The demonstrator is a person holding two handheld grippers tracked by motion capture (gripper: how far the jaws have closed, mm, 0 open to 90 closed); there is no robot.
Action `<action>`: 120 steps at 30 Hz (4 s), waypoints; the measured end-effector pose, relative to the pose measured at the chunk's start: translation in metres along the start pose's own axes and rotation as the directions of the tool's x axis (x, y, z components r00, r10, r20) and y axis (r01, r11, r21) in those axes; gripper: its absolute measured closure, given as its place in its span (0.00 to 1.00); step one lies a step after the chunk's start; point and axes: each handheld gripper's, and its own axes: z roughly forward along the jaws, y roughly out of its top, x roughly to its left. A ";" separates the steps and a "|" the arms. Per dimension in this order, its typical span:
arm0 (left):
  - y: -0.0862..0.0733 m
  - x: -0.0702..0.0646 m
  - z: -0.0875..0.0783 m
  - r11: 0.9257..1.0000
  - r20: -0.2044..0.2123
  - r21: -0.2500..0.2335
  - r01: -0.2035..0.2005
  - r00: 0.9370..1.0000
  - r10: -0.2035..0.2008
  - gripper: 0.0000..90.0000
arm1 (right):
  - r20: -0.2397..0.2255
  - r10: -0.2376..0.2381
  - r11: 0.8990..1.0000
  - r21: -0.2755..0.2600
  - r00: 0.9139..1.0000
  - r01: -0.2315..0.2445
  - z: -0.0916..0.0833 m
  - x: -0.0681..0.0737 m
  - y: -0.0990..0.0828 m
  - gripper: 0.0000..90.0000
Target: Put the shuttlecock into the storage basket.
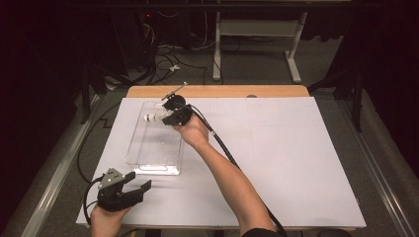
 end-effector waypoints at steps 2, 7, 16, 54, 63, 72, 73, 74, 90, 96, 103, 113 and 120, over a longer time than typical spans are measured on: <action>0.000 0.000 0.000 1.000 0.000 0.003 -0.004 1.000 0.004 0.36 | 0.004 -0.003 1.000 0.010 1.000 0.003 0.003 -0.001 0.000 0.99; 0.000 0.000 0.000 1.000 0.002 0.004 -0.003 1.000 0.003 0.36 | 0.012 -0.005 1.000 0.026 1.000 0.005 0.010 -0.004 0.000 0.98; 0.000 -0.001 0.001 1.000 0.003 0.001 -0.002 1.000 0.002 0.36 | 0.033 -0.020 0.998 0.065 0.999 0.017 0.020 -0.003 0.001 0.98; 0.000 0.001 -0.001 1.000 -0.006 0.001 0.002 1.000 -0.002 0.35 | 0.131 -0.068 0.989 0.142 0.989 0.049 0.030 0.004 0.011 0.65; 0.000 0.001 -0.001 1.000 -0.006 0.002 0.002 1.000 -0.002 0.35 | 0.131 -0.049 0.988 0.150 0.990 0.029 0.023 -0.002 0.008 0.65; 0.000 0.001 -0.001 1.000 -0.005 0.003 0.001 1.000 -0.001 0.35 | 0.127 -0.038 0.989 0.149 0.991 0.019 0.021 -0.001 0.003 0.65; 0.000 0.001 -0.001 1.000 -0.005 0.002 0.002 1.000 -0.002 0.35 | 0.126 -0.040 0.988 0.153 0.991 0.020 0.020 -0.001 0.003 0.65; 0.000 0.001 -0.001 1.000 -0.005 0.002 0.001 1.000 -0.001 0.35 | 0.128 -0.044 0.989 0.147 0.991 0.025 0.019 -0.001 0.003 0.66; -0.001 0.001 -0.001 1.000 -0.006 0.002 0.005 1.000 -0.005 0.35 | 0.126 -0.029 0.992 0.126 0.992 0.013 0.001 -0.008 -0.003 0.72; -0.001 0.001 -0.001 1.000 -0.007 0.003 0.004 1.000 -0.004 0.35 | 0.118 -0.030 0.991 0.131 0.993 0.014 -0.002 -0.008 -0.004 0.81; -0.001 0.001 -0.001 1.000 -0.006 0.001 0.003 1.000 -0.003 0.35 | 0.118 -0.049 0.988 0.152 0.992 0.031 0.005 -0.006 -0.005 0.91; 0.000 0.001 -0.001 1.000 -0.005 0.002 0.003 1.000 -0.003 0.35 | 0.142 -0.051 0.989 0.147 0.989 0.030 0.004 -0.005 -0.004 0.80; 0.000 0.000 0.000 1.000 -0.005 0.004 0.001 1.000 -0.001 0.35 | 0.148 -0.051 0.991 0.126 0.988 0.032 -0.005 -0.006 -0.004 0.74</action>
